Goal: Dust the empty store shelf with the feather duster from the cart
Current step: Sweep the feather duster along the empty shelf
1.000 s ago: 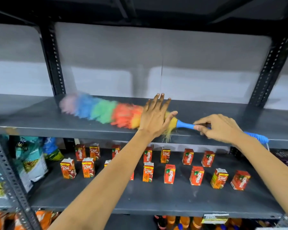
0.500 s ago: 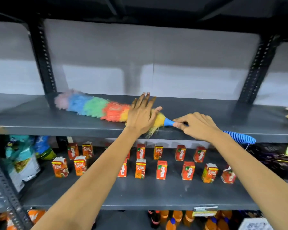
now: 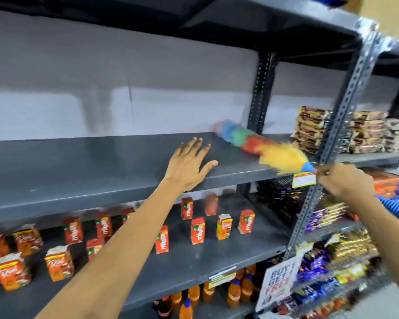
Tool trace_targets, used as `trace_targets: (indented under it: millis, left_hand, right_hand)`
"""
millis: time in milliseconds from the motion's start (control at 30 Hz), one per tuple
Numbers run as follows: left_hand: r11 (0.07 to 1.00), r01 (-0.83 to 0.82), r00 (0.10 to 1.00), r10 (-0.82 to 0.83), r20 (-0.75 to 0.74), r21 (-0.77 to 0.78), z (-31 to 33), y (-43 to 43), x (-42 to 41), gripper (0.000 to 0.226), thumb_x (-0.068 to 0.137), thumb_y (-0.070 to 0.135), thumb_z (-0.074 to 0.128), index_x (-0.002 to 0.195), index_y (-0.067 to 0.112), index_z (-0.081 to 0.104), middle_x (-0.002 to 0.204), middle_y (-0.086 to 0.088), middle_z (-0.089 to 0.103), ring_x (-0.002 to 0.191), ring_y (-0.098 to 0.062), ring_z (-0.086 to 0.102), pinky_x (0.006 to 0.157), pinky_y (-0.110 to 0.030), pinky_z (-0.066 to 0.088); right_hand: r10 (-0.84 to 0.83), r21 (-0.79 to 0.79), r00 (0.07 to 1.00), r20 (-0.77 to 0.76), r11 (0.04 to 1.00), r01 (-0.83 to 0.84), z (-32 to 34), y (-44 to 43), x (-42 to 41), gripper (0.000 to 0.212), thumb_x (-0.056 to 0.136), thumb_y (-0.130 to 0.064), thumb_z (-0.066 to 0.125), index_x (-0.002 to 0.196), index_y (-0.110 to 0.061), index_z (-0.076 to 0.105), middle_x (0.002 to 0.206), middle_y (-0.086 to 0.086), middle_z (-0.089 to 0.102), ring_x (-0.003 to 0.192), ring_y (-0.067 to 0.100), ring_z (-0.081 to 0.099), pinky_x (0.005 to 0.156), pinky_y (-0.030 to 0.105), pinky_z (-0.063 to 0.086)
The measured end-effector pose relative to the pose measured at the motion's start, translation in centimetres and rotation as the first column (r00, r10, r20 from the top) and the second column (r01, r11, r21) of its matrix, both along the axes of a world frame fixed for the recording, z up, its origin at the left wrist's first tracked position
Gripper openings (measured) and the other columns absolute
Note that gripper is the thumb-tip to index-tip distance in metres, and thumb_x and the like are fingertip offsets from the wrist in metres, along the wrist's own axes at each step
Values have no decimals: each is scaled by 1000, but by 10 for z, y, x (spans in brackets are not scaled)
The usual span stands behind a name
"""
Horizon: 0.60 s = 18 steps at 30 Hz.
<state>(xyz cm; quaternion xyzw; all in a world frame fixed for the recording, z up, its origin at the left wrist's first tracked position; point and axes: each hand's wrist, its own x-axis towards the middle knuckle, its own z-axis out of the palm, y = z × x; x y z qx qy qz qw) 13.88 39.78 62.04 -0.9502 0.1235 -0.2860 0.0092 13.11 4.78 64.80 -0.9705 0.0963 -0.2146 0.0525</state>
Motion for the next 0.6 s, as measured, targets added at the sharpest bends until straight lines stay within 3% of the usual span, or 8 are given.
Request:
trace_targets:
  millis: [100, 167, 267, 333, 367, 433, 500, 600]
  left_hand:
    - [1000, -2, 1000, 2, -17, 13, -2, -1, 2, 63, 92, 55, 15, 144, 20, 18, 157, -7, 18, 145, -22, 8, 119, -42, 9]
    - [1000, -13, 1000, 13, -1, -17, -1, 1, 1, 63, 92, 55, 15, 144, 20, 18, 156, -7, 18, 145, -22, 8, 119, -42, 9]
    - [998, -15, 999, 17, 38, -56, -1, 1, -1, 62, 93, 54, 18, 144, 19, 21, 156, -8, 20, 145, -23, 11, 119, -42, 10]
    - [996, -7, 998, 13, 66, -92, 0, 2, -3, 60, 93, 52, 21, 143, 18, 23, 155, -9, 23, 145, -23, 12, 119, -42, 11]
    - [994, -7, 997, 15, 76, -109, 0, 5, -4, 59, 94, 51, 22, 143, 18, 23, 155, -9, 23, 145, -23, 13, 118, -42, 10]
    - [993, -26, 997, 34, 67, -116, 1, 15, -7, 57, 94, 50, 22, 143, 20, 21, 156, -8, 20, 145, -21, 11, 118, -42, 9]
    - [992, -71, 996, 76, 45, -105, 2, 27, -11, 58, 94, 51, 19, 144, 21, 17, 157, -7, 15, 145, -21, 7, 118, -42, 6]
    - [986, -116, 991, 124, 57, -118, 4, 49, -21, 62, 92, 53, 14, 144, 20, 19, 156, -7, 17, 145, -21, 8, 118, -43, 7]
  right_hand:
    - [-55, 27, 998, 43, 998, 53, 4, 4, -1, 30, 87, -29, 56, 100, -5, 69, 98, 26, 67, 88, 41, 63, 76, 41, 49]
    - [-7, 13, 999, 33, 1000, 6, 3, 18, -4, 26, 86, -26, 56, 97, -8, 70, 93, 25, 67, 82, 39, 62, 71, 40, 48]
    - [209, -12, 976, -57, 978, -210, 0, 45, -10, 19, 86, -23, 53, 85, -27, 72, 73, 13, 62, 74, 36, 60, 61, 35, 46]
    - [408, 34, 907, -102, 913, -406, 0, 63, -13, 29, 90, -26, 53, 64, -31, 64, 53, 1, 49, 63, 31, 54, 47, 29, 35]
    - [504, 58, 858, -100, 864, -501, 0, 73, -14, 31, 91, -28, 54, 63, -33, 65, 47, -4, 45, 58, 27, 52, 43, 26, 30]
    - [642, 123, 762, -86, 766, -631, 0, 91, -14, 18, 91, -34, 56, 88, -37, 73, 41, -9, 51, 48, 6, 52, 44, 23, 26]
    - [706, 169, 705, -65, 704, -690, 2, 105, -10, 20, 89, -37, 59, 106, -36, 70, 41, -31, 54, 49, -10, 54, 47, 19, 28]
    - [674, 142, 738, -16, 733, -666, 3, 119, -1, 21, 88, -46, 56, 104, -41, 69, 45, -22, 55, 64, 4, 57, 53, 22, 36]
